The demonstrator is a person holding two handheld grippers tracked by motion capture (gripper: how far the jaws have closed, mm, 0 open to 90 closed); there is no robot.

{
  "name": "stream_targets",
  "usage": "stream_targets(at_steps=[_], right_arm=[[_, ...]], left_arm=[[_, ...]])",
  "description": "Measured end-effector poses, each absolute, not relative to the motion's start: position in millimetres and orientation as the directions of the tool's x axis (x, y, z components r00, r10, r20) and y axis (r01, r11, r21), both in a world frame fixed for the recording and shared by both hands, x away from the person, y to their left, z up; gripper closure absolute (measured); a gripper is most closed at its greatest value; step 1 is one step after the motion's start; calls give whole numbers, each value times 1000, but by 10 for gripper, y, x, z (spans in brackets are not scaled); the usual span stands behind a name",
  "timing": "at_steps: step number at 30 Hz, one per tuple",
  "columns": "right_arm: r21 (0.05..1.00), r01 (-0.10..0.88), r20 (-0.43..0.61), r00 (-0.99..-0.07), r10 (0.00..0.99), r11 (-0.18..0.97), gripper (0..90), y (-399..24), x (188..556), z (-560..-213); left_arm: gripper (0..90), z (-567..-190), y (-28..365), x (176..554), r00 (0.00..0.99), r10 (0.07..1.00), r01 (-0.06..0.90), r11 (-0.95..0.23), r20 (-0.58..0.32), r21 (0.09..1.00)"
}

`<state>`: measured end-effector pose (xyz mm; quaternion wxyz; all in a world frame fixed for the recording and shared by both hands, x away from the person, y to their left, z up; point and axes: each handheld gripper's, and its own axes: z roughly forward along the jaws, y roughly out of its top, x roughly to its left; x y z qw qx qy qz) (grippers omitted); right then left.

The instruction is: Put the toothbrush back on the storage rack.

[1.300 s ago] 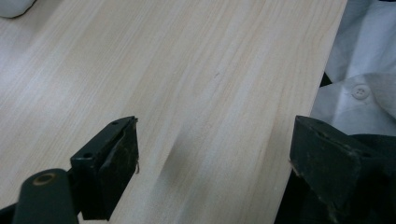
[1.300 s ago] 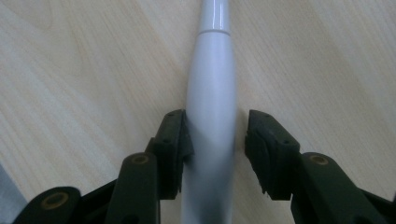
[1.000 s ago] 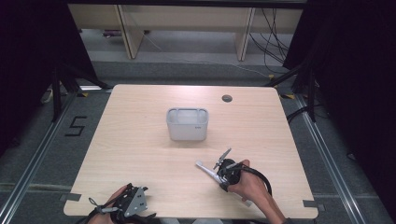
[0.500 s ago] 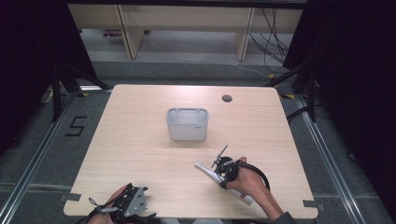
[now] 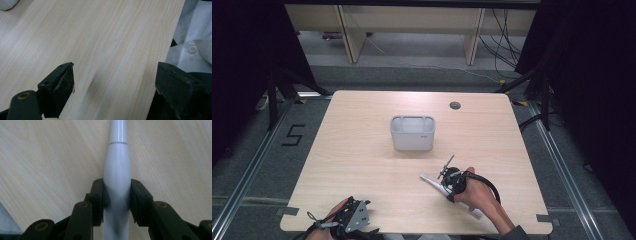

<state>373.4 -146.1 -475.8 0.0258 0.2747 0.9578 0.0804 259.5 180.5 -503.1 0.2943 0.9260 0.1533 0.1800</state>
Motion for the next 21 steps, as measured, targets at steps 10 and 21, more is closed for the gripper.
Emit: stream_targets(at_steps=[10, 21], right_arm=[[217, 544, -13, -829, 559, 811, 666, -1547, 3649, -4725], [323, 545, -15, -814, 580, 774, 667, -1692, 3553, -4636]], left_arm=[[153, -5040, 1803, 2595, 885, 394, 175, -776, 248, 606], [153, -5042, 1802, 2596, 885, 395, 176, -775, 247, 607]])
